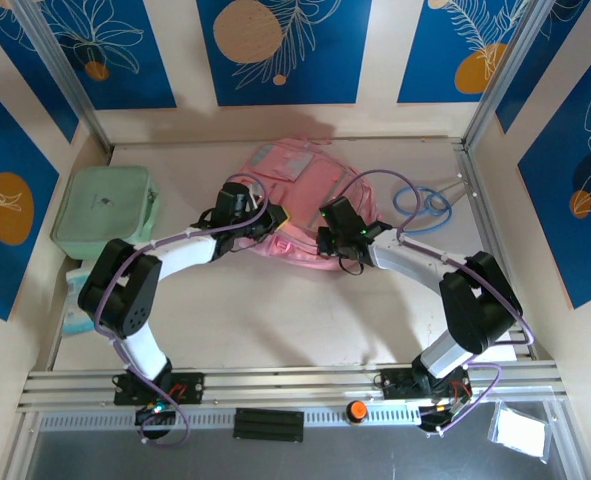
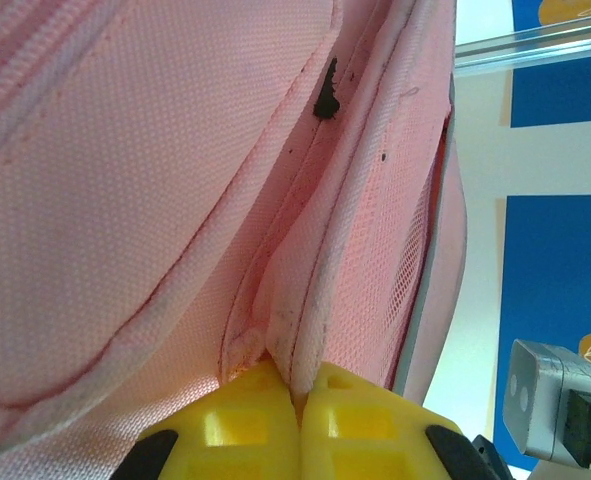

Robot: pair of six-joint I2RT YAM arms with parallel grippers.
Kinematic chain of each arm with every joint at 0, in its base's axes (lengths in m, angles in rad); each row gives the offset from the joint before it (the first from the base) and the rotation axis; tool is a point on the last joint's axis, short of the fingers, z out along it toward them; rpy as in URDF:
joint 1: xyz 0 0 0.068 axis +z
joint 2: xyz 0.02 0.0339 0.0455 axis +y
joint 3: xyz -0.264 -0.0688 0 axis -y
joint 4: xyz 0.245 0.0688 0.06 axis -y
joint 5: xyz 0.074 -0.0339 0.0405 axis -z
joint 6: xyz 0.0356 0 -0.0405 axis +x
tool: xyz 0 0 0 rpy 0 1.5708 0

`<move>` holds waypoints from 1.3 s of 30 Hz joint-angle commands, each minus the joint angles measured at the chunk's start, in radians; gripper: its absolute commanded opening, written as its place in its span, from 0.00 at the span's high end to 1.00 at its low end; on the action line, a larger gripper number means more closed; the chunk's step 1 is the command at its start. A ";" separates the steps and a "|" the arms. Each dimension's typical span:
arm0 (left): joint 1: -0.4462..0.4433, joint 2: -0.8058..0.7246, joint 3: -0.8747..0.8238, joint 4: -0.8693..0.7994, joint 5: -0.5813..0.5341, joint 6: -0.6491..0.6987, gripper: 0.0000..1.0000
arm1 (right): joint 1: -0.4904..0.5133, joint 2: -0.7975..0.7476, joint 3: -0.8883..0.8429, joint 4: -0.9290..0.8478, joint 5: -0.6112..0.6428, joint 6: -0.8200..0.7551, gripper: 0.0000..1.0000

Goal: Pack the student bag

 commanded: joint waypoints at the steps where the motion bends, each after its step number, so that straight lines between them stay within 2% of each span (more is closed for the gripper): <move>1: 0.021 -0.002 0.041 0.032 0.033 0.036 1.00 | -0.033 -0.023 -0.001 -0.002 0.033 -0.012 0.91; 8: 0.059 -0.009 0.048 -0.045 0.038 0.089 1.00 | -0.124 -0.070 -0.027 -0.041 0.072 0.002 0.94; 11: 0.086 -0.005 0.078 -0.127 0.064 0.150 1.00 | -0.175 -0.078 -0.034 -0.034 0.006 -0.016 0.94; 14: 0.106 -0.002 0.108 -0.200 0.079 0.204 1.00 | -0.180 -0.061 -0.011 -0.021 -0.079 -0.084 0.95; 15: 0.112 -0.003 0.117 -0.221 0.080 0.223 0.97 | -0.176 -0.052 0.001 -0.019 -0.113 -0.109 0.97; 17: 0.127 -0.013 0.124 -0.254 0.071 0.248 0.88 | -0.165 -0.034 0.026 -0.017 -0.176 -0.144 1.00; 19: 0.144 -0.039 0.108 -0.266 0.052 0.257 0.74 | -0.141 -0.014 0.052 -0.010 -0.234 -0.181 1.00; 24: 0.191 -0.143 0.015 -0.263 0.007 0.247 0.55 | -0.053 0.056 0.130 -0.009 -0.317 -0.236 1.00; 32: 0.202 -0.315 -0.146 -0.254 -0.058 0.165 0.47 | 0.091 0.215 0.318 -0.021 -0.372 -0.265 1.00; 39: 0.200 -0.322 -0.198 -0.150 -0.029 0.068 0.46 | 0.152 0.297 0.433 -0.041 -0.391 -0.267 1.00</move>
